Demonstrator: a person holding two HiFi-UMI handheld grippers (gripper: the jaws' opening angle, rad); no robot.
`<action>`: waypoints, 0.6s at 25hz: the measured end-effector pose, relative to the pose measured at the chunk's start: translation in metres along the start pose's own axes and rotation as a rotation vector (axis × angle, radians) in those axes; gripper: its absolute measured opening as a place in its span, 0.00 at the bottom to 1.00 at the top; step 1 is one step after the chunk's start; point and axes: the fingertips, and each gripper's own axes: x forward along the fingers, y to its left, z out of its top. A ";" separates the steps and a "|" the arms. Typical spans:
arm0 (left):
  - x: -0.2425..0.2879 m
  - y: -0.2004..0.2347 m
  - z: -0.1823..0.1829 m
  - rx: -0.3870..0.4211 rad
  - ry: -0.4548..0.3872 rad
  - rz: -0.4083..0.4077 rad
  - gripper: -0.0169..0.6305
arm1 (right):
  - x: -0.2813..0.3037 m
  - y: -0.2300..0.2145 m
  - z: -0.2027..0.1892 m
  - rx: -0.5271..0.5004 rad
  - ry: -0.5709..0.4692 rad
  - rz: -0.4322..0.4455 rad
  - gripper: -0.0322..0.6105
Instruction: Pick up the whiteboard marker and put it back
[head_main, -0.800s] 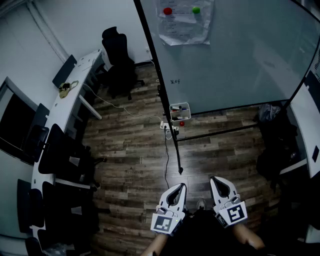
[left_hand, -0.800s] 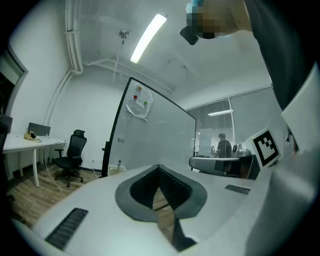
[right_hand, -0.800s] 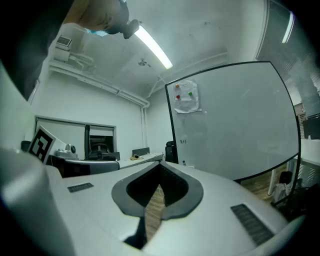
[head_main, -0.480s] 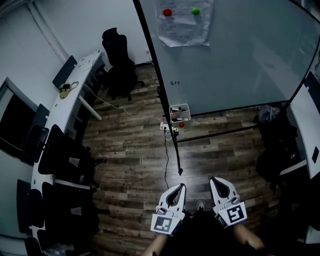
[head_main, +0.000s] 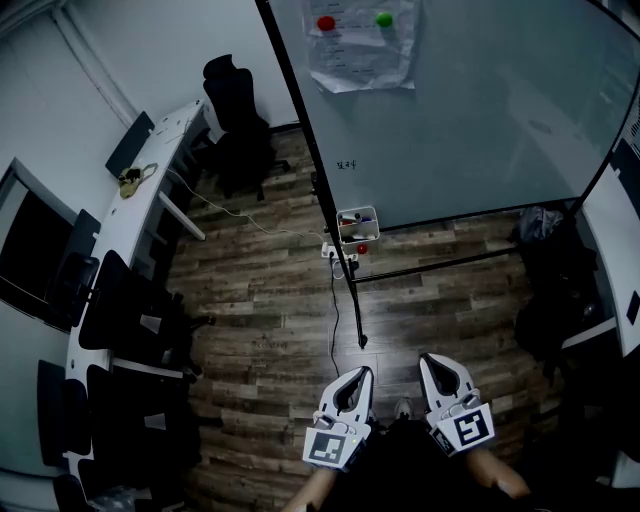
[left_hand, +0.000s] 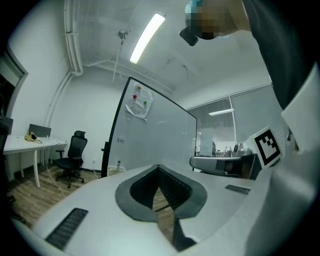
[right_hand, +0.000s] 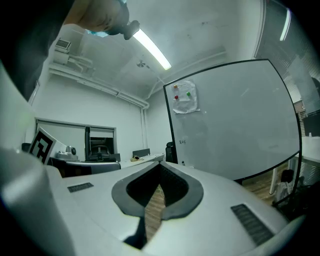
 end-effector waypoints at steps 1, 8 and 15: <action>0.001 0.000 0.000 0.001 0.000 0.003 0.04 | 0.001 -0.001 0.000 -0.004 -0.001 0.001 0.07; 0.012 -0.007 -0.002 0.000 0.003 0.027 0.04 | 0.002 -0.008 0.002 0.007 -0.010 0.025 0.07; 0.023 -0.012 0.001 0.011 0.003 0.062 0.04 | 0.003 -0.021 -0.005 0.020 0.013 0.056 0.07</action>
